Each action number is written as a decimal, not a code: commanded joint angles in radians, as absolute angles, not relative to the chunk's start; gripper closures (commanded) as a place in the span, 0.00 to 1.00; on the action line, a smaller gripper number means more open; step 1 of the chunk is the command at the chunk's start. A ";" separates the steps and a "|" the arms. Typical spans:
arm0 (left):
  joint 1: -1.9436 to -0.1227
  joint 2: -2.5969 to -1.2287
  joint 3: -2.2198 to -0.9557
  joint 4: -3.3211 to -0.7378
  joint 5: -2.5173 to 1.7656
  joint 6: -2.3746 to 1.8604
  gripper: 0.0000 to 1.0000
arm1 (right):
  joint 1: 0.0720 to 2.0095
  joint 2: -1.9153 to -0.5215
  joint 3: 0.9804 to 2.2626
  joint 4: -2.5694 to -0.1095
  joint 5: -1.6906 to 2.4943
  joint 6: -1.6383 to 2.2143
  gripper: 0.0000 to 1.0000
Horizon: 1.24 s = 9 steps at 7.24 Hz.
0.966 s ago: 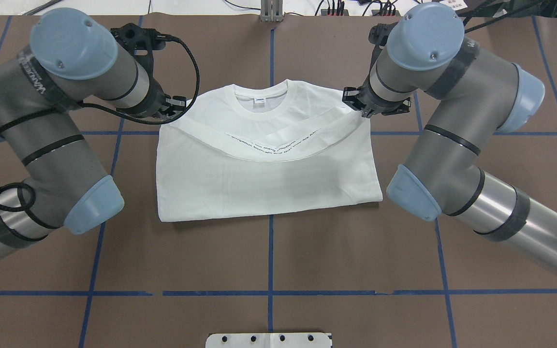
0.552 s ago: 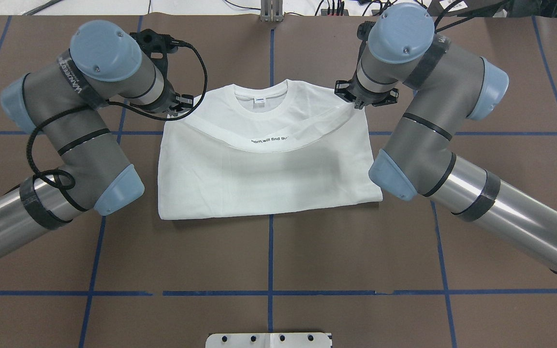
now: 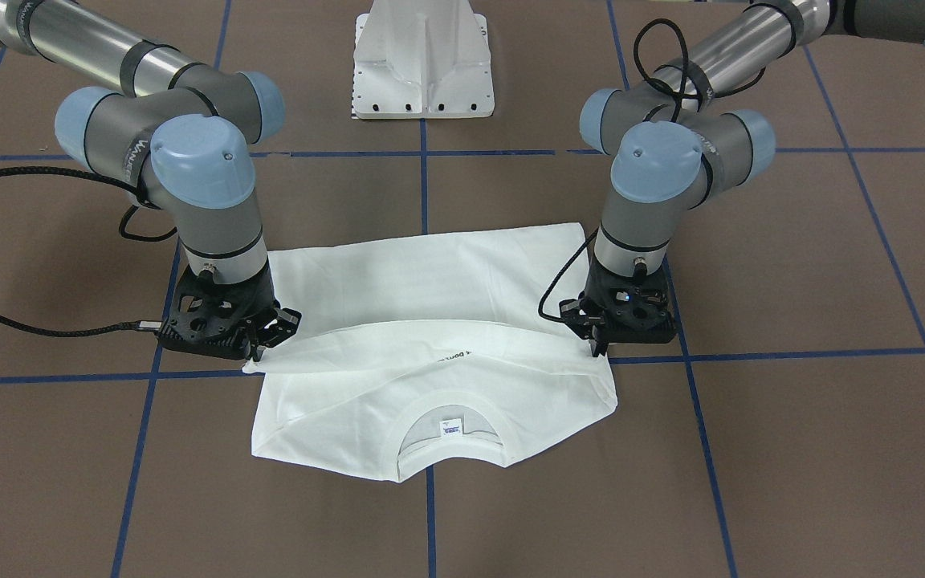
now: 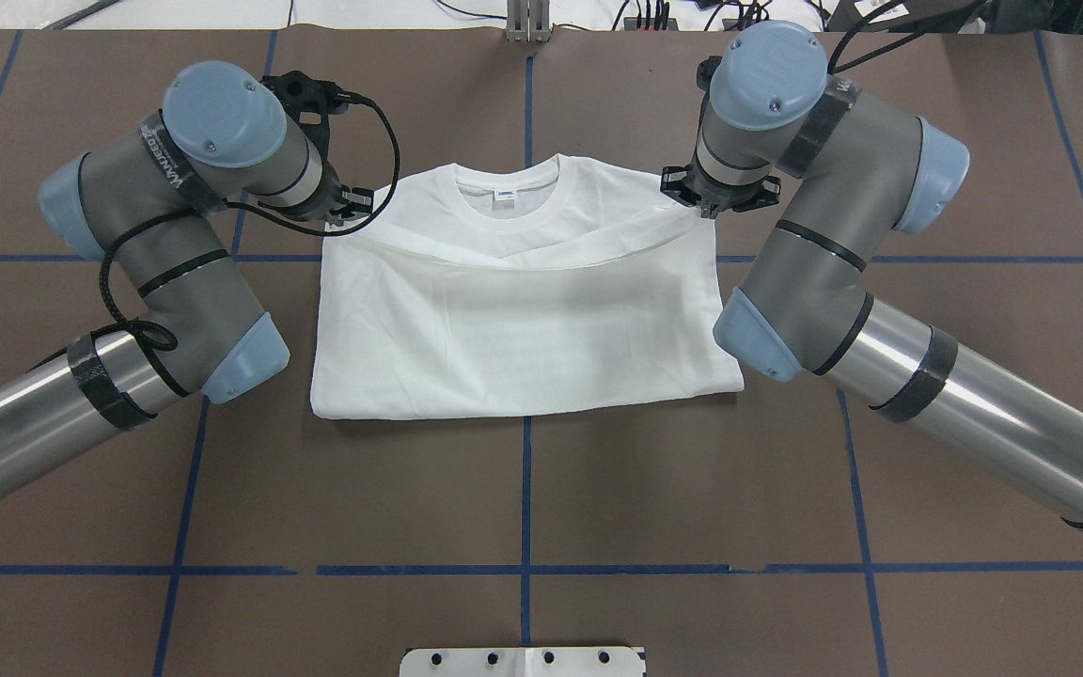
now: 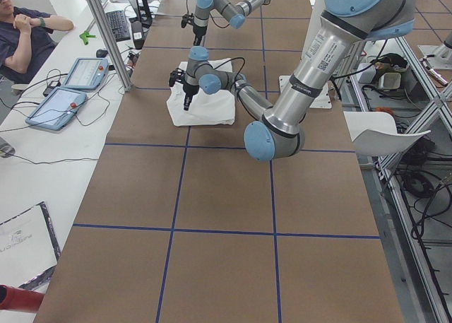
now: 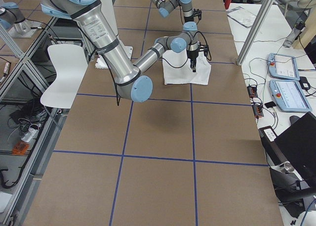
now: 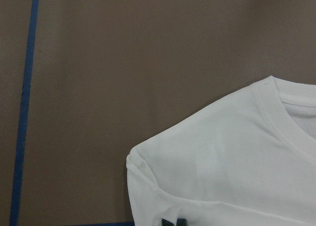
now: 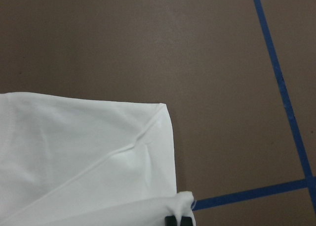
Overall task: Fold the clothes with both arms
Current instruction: 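Lay the hem down near the collar and open both grippers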
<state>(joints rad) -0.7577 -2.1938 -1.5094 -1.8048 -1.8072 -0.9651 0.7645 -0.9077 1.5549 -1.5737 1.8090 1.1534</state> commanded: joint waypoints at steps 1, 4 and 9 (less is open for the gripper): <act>-0.758 -2.192 -1.505 -1.807 -1.809 -0.960 1.00 | 0.753 -0.908 1.549 -1.572 1.809 1.155 1.00; -0.758 -2.189 -1.505 -1.812 -1.810 -0.951 1.00 | 0.742 -0.910 1.549 -1.574 1.809 1.157 1.00; -0.788 -2.189 -1.511 -1.809 -1.815 -0.917 1.00 | 0.755 -0.916 1.552 -1.582 1.806 1.155 1.00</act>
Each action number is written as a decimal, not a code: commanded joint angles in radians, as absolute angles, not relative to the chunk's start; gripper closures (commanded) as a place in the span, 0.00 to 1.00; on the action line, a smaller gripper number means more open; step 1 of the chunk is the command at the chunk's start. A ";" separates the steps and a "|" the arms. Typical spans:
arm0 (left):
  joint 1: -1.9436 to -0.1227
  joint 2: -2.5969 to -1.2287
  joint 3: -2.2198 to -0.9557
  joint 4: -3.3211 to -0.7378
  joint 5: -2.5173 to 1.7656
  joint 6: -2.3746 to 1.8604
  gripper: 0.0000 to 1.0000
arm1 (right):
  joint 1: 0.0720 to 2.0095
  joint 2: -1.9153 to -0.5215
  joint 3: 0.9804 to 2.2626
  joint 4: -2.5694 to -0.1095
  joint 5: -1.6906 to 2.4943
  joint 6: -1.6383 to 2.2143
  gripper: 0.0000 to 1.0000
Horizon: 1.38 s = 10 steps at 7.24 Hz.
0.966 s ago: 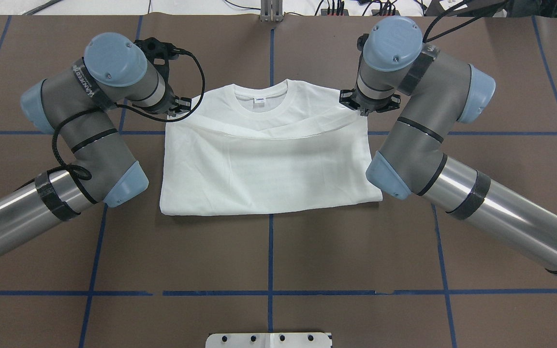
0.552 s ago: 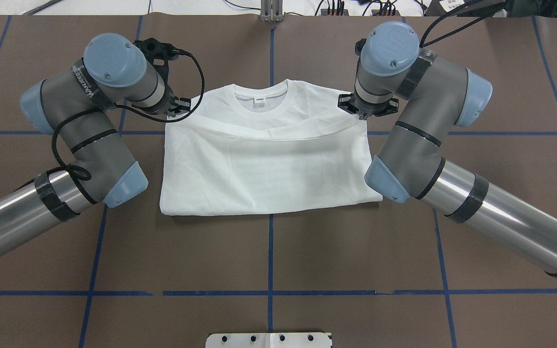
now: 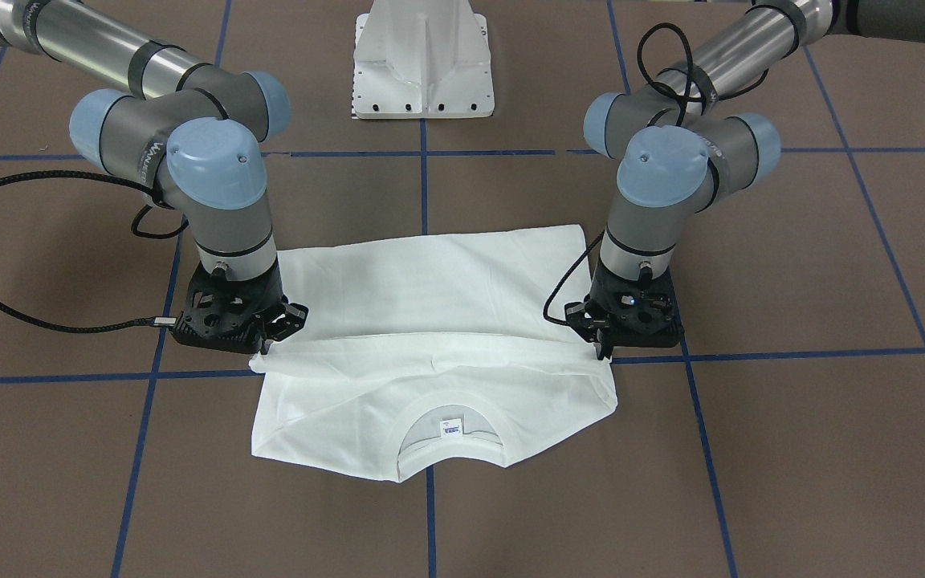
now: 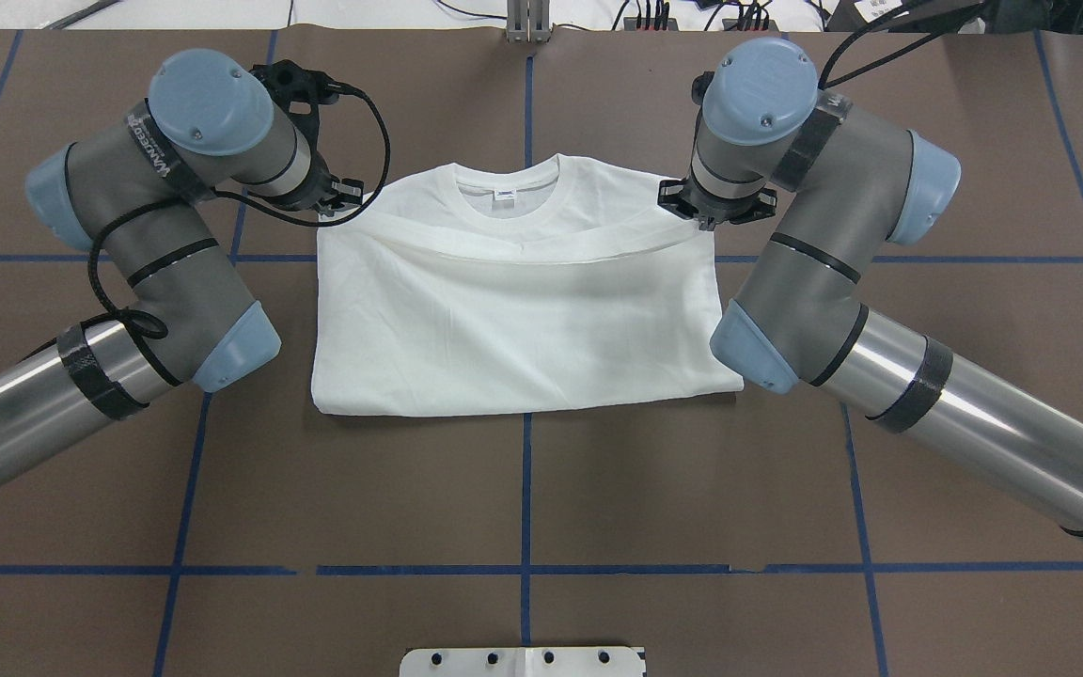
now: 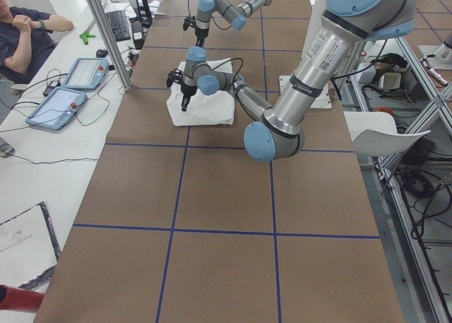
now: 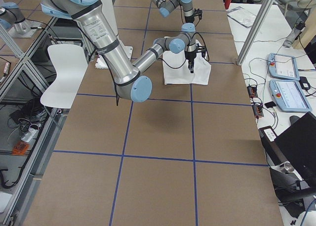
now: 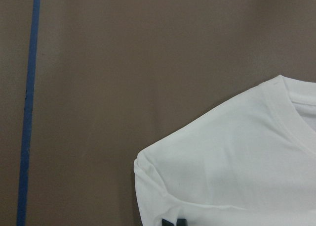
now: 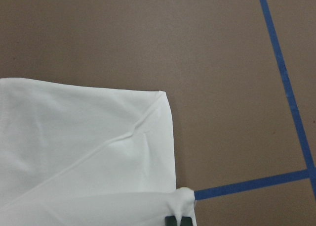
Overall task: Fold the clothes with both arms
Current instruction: 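Lay the hem down near the collar and open both grippers, then move the left gripper to the folded shirt's side edge and grasp it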
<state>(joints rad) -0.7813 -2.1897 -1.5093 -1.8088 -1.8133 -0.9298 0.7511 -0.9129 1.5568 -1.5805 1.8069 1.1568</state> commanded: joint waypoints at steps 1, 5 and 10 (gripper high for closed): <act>-0.788 -2.187 -1.509 -1.810 -1.816 -0.917 1.00 | 0.755 -0.916 1.551 -1.582 1.804 1.154 1.00; -0.795 -2.139 -1.567 -1.867 -1.851 -0.871 0.00 | 0.778 -0.911 1.549 -1.588 1.821 1.147 0.00; -0.648 -1.876 -1.729 -2.035 -1.913 -0.975 0.00 | 0.810 -0.953 1.560 -1.571 1.881 1.031 0.00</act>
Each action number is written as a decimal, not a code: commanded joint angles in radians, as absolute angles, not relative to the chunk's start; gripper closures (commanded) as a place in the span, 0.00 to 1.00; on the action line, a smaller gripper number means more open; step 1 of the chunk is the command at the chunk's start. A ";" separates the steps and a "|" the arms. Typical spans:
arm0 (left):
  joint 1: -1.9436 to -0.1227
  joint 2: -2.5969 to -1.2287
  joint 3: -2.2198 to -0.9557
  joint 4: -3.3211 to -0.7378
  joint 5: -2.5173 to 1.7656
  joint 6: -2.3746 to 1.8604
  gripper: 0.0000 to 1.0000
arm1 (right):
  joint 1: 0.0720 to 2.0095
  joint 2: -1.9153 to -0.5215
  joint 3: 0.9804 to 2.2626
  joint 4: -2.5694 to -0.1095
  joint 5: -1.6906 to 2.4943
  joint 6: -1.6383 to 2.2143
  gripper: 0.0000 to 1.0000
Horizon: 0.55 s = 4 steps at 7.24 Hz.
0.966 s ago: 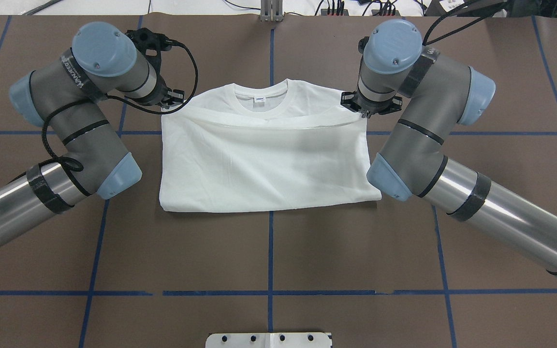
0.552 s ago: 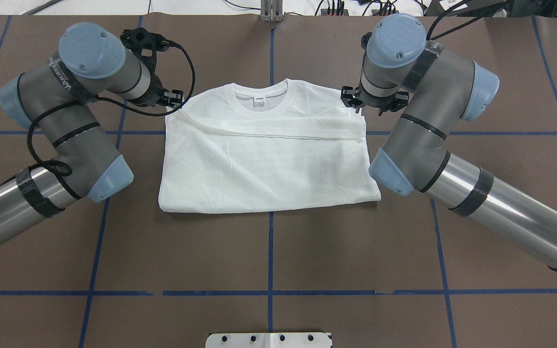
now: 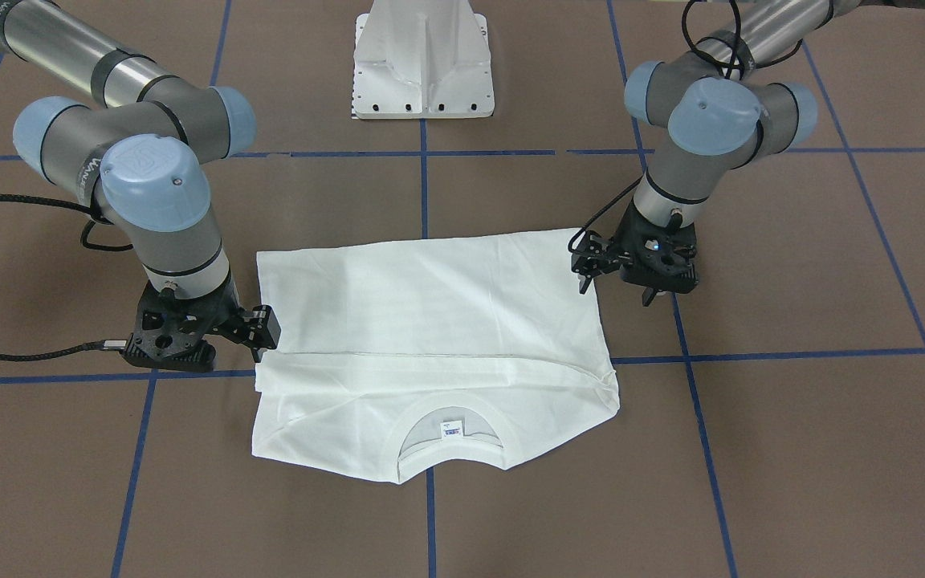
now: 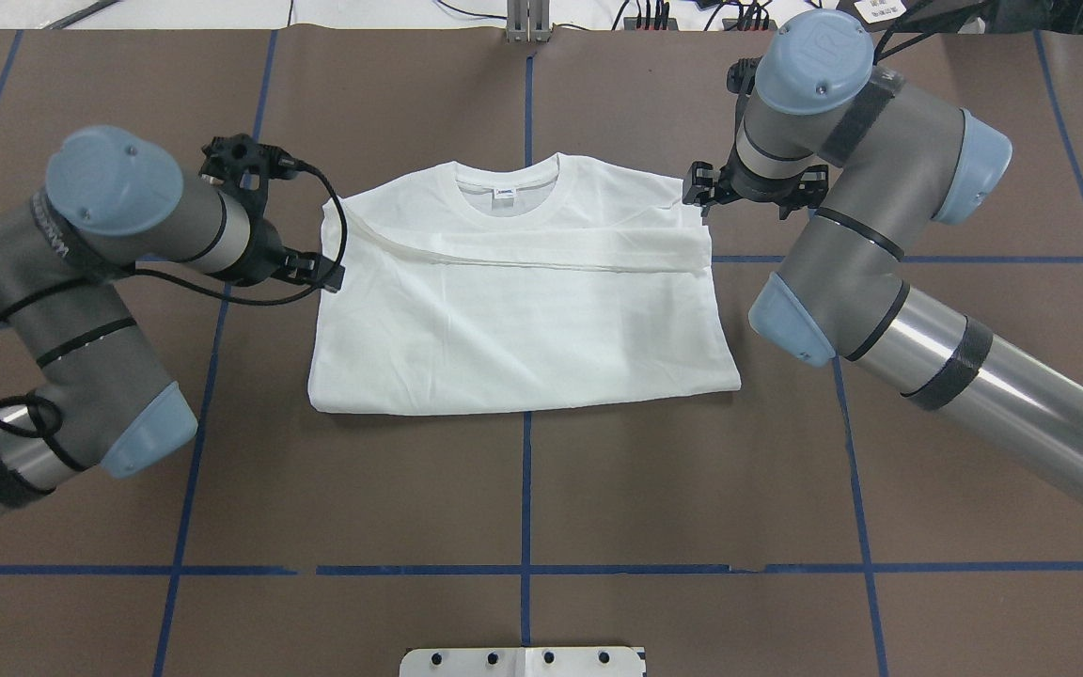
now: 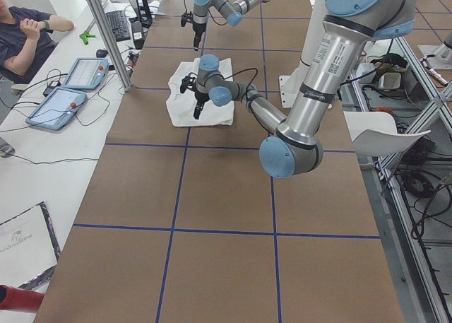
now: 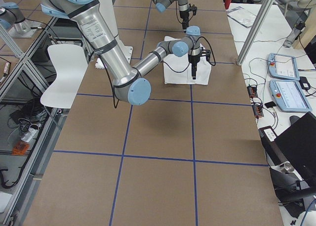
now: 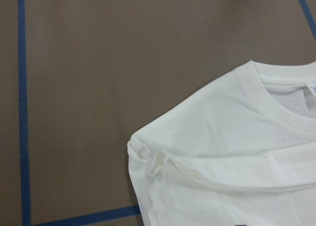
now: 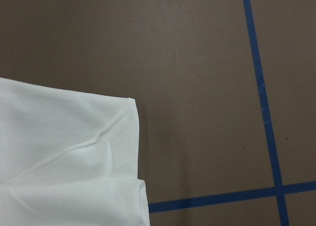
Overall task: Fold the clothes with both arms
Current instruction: 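Move the left gripper to the folded shirt's side edge and grasp it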
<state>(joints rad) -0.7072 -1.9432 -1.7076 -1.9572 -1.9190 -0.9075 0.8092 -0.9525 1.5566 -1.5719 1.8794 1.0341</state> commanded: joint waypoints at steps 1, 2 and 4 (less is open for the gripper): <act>-0.605 -1.875 -1.730 -2.048 -1.910 -1.011 0.00 | 0.810 -0.953 1.562 -1.571 1.881 1.032 0.00; -0.580 -1.875 -1.735 -2.049 -1.911 -1.058 0.00 | 0.810 -0.953 1.562 -1.571 1.879 1.031 0.00; -0.545 -1.875 -1.756 -2.049 -1.911 -1.149 0.26 | 0.810 -0.953 1.562 -1.571 1.879 1.031 0.00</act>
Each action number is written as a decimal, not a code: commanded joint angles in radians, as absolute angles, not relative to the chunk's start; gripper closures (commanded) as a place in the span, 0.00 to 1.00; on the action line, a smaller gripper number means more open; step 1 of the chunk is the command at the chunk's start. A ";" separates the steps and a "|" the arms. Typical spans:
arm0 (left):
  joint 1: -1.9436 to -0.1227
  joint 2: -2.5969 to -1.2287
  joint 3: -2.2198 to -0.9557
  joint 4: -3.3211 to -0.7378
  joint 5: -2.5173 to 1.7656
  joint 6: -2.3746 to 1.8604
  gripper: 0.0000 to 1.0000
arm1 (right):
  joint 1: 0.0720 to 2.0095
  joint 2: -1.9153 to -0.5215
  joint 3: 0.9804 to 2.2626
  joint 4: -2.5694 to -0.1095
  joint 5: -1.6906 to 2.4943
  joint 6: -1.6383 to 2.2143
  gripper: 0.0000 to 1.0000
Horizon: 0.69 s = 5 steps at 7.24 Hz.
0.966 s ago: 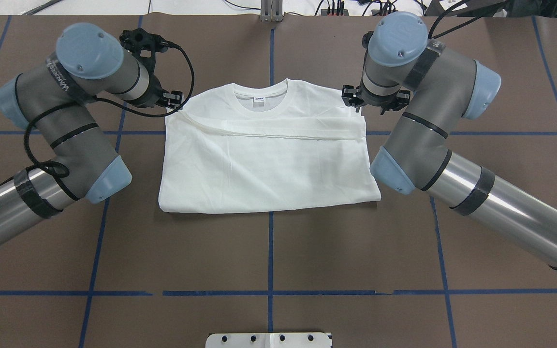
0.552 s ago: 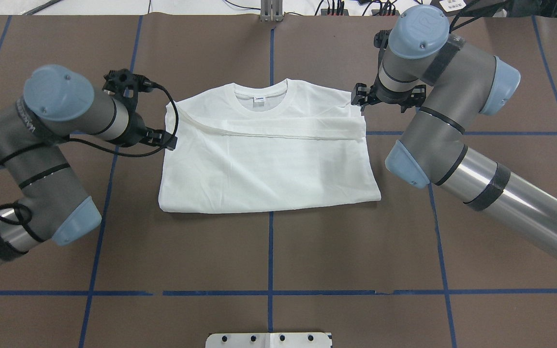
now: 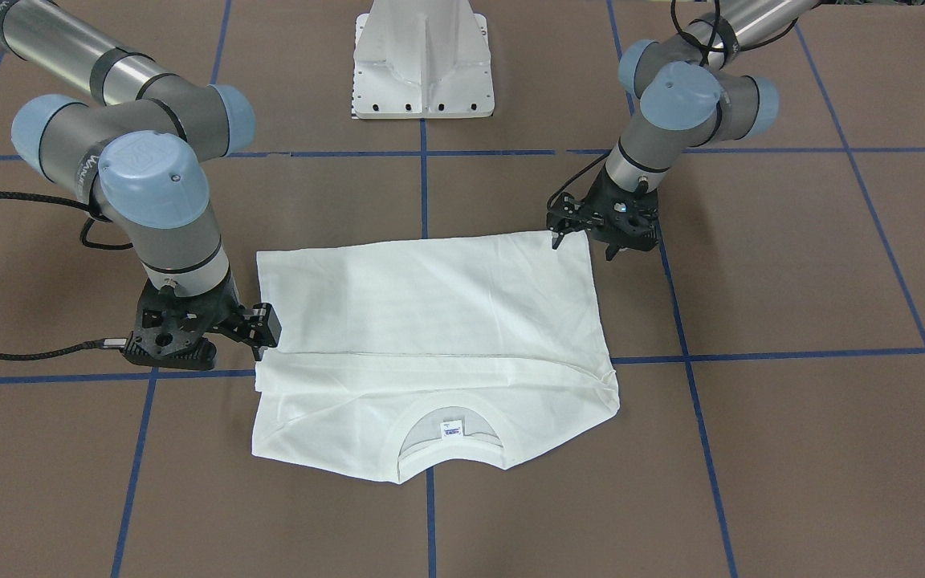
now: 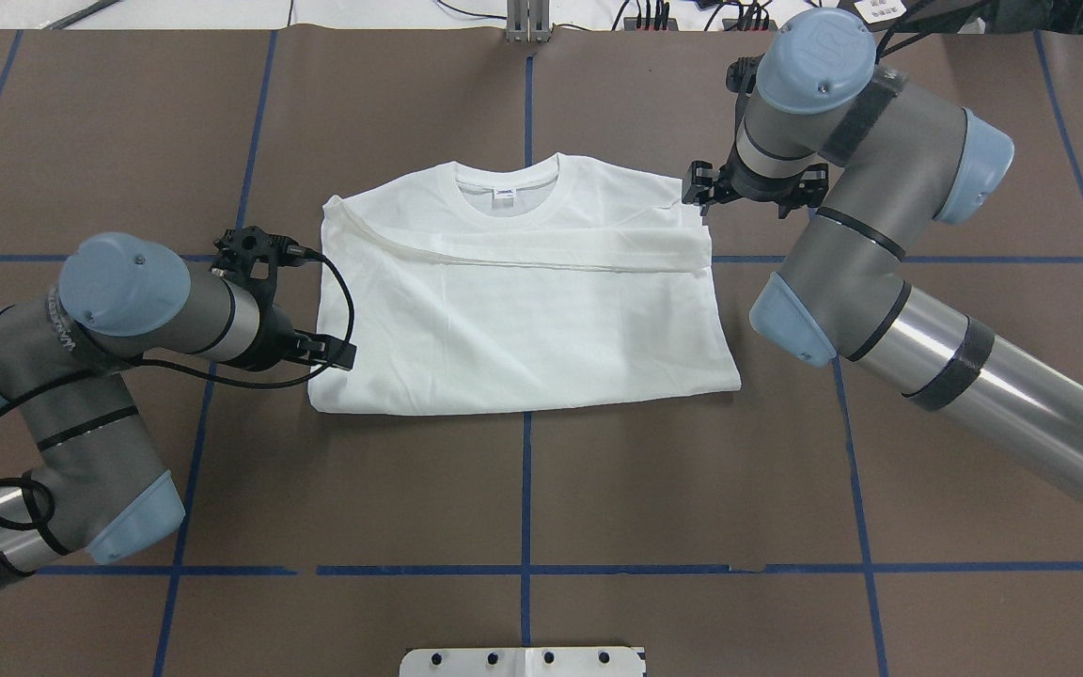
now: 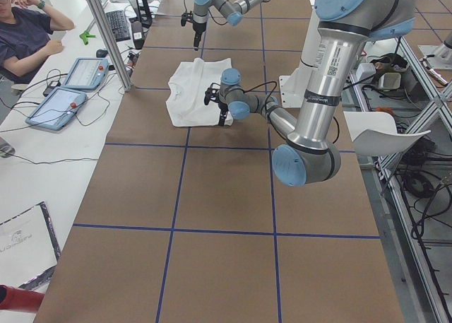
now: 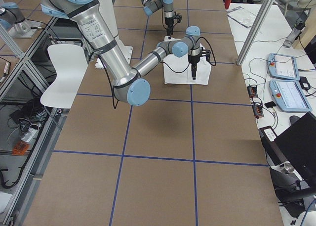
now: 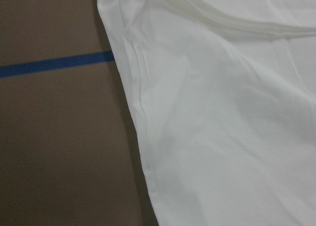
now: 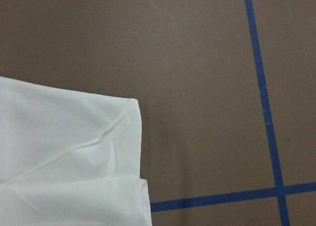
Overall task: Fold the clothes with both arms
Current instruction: 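Move the left gripper to the folded shirt's side edge and grasp it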
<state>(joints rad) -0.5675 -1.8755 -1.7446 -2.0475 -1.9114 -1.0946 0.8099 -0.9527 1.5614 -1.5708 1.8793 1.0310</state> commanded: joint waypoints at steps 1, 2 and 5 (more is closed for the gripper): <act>-0.537 -1.875 -1.756 -2.049 -1.911 -1.157 0.57 | 0.810 -0.953 1.562 -1.571 1.879 1.031 0.00; -0.537 -1.876 -1.756 -2.048 -1.911 -1.157 0.85 | 0.808 -0.951 1.562 -1.571 1.878 1.032 0.00; -0.537 -1.870 -1.772 -2.040 -1.911 -1.151 1.00 | 0.808 -0.950 1.562 -1.569 1.878 1.031 0.00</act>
<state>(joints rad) -0.5344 -1.8749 -1.7617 -2.0462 -1.9113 -1.1558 0.8086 -0.9510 1.5616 -1.5704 1.8777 1.0320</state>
